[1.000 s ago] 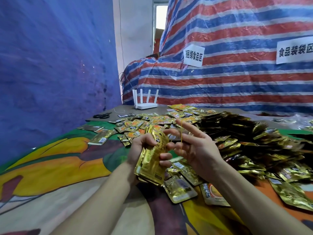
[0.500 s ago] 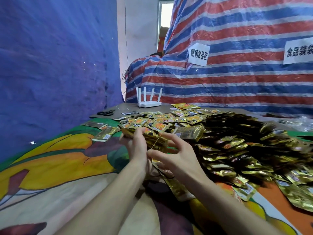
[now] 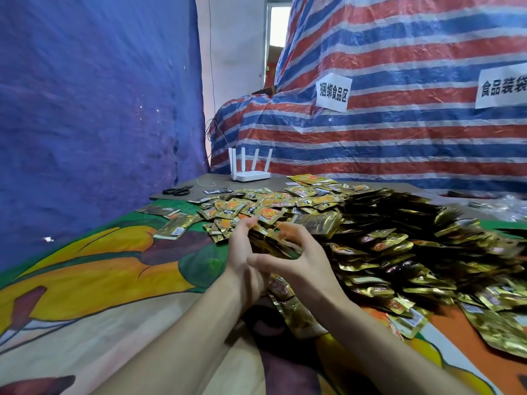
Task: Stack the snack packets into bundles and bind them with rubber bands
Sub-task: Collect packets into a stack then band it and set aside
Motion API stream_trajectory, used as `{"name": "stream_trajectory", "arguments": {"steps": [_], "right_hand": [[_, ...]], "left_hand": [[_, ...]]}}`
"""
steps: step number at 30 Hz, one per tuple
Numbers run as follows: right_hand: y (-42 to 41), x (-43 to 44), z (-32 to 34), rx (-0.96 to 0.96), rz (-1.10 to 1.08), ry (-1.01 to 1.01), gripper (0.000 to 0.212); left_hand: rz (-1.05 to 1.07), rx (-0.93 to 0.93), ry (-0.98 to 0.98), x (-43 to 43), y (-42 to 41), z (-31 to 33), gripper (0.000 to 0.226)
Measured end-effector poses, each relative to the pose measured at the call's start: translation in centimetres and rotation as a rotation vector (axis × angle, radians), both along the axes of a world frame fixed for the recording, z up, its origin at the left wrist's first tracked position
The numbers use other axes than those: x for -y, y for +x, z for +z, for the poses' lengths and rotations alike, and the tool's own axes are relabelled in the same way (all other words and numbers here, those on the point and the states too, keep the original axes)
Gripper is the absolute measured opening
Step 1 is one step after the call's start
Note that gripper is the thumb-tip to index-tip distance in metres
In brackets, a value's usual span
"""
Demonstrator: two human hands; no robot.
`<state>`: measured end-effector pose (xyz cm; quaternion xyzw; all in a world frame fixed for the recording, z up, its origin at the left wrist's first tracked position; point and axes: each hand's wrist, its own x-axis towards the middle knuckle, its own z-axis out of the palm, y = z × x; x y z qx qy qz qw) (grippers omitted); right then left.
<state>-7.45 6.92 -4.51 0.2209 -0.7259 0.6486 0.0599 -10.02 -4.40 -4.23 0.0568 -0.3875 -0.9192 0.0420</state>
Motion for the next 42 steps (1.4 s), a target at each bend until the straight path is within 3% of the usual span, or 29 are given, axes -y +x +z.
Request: {"name": "stream_trajectory", "arguments": {"steps": [3, 6, 9, 11, 13, 16, 19, 20, 23, 24, 28, 32, 36, 42], "right_hand": [[-0.5, 0.0, 0.1, 0.065, 0.02, -0.173, 0.038], [-1.3, -0.5, 0.2, 0.076, -0.13, -0.191, 0.032], [-1.1, -0.7, 0.5, 0.101, -0.091, -0.085, 0.049], [-0.9, -0.9, 0.8, 0.154, -0.028, -0.041, 0.06], [-0.8, -1.4, 1.4, 0.179, 0.021, 0.002, 0.061], [-1.0, -2.4, 2.2, 0.13, 0.025, 0.137, 0.066], [-1.0, -3.4, 3.0, 0.06, -0.022, 0.259, 0.061], [-1.1, -3.7, 3.5, 0.033, -0.03, 0.29, 0.06], [-2.4, -4.8, 5.8, -0.085, -0.129, 0.411, 0.055], [-3.3, -5.1, 6.8, -0.137, -0.194, 0.455, 0.051], [-7.7, -5.2, 9.7, -0.368, -0.477, 0.69, 0.041], [-11.6, -4.6, 9.3, -0.461, -0.625, 1.0, 0.037], [-13.6, -4.7, 7.3, -0.443, -0.599, 1.271, 0.01], [-13.2, -4.6, 6.3, -0.314, -0.549, 1.283, 0.029]], "left_hand": [[-0.016, -0.058, -0.1, 0.2, 0.0, -0.4, 0.045], [-0.082, -0.11, -0.106, -0.2, 0.2, -0.4, 0.039], [-0.105, -0.143, -0.123, -0.5, 0.1, -0.6, 0.051], [-0.069, -0.171, -0.108, -0.9, 0.1, -0.7, 0.033], [-0.04, -0.209, -0.099, -1.2, 0.2, -0.6, 0.023], [-0.135, -0.261, -0.172, -1.2, 0.6, -0.6, 0.033], [-0.208, -0.332, -0.345, -1.8, 1.0, -0.4, 0.02], [-0.18, -0.333, -0.405, -2.0, 1.2, -0.4, 0.023], [-0.013, -0.246, -0.456, -2.0, 1.2, -0.5, 0.068], [0.047, -0.22, -0.455, -2.0, 1.3, -0.5, 0.068], [0.304, -0.131, -0.467, -1.2, 0.9, -0.5, 0.022], [0.536, -0.117, -0.483, -0.2, 0.5, -0.2, 0.017], [0.593, -0.125, -0.532, 0.1, 0.5, -0.3, 0.019], [0.623, -0.05, -0.614, -0.4, 0.2, -1.1, 0.017]]}}
